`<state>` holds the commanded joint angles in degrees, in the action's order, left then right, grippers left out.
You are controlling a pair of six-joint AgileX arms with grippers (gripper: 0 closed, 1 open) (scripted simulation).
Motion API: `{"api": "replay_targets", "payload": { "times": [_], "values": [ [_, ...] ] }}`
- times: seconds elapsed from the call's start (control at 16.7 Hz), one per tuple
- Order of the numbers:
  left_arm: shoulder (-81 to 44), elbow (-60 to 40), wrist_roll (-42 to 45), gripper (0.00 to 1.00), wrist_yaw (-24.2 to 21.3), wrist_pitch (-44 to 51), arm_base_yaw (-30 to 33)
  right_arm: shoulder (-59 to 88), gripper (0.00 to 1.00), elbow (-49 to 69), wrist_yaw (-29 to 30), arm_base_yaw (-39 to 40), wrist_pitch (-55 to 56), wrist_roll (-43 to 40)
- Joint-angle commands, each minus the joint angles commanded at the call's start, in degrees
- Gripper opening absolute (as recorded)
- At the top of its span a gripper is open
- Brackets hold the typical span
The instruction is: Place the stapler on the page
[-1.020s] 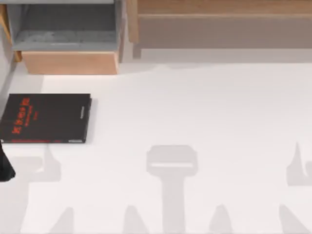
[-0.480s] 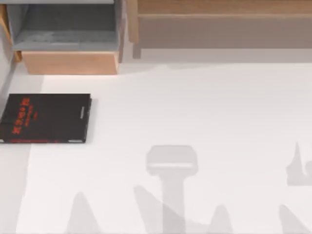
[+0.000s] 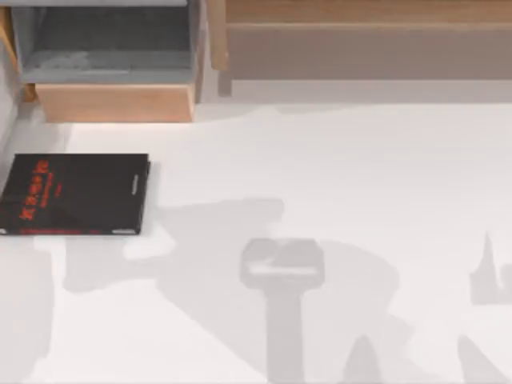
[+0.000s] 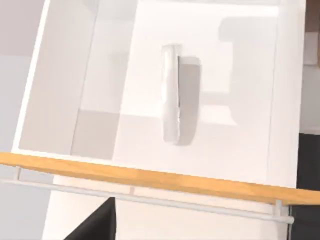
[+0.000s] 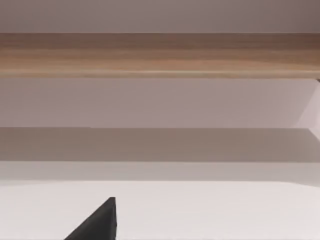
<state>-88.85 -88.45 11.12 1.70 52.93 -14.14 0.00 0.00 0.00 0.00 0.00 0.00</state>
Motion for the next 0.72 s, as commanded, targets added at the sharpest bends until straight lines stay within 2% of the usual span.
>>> {"api": "replay_targets", "payload": {
  "times": [0.42, 0.72],
  "values": [
    [-38.98, -39.23, 1.1, 1.0, -1.25, 20.41, -4.11, 0.0, 1.0, 0.0, 0.0, 0.0, 0.0, 0.0],
    [-57.94, -58.62, 1.27, 1.0, -2.56, 29.61, -4.91, 0.0, 1.0, 0.0, 0.0, 0.0, 0.0, 0.0]
  ]
}}
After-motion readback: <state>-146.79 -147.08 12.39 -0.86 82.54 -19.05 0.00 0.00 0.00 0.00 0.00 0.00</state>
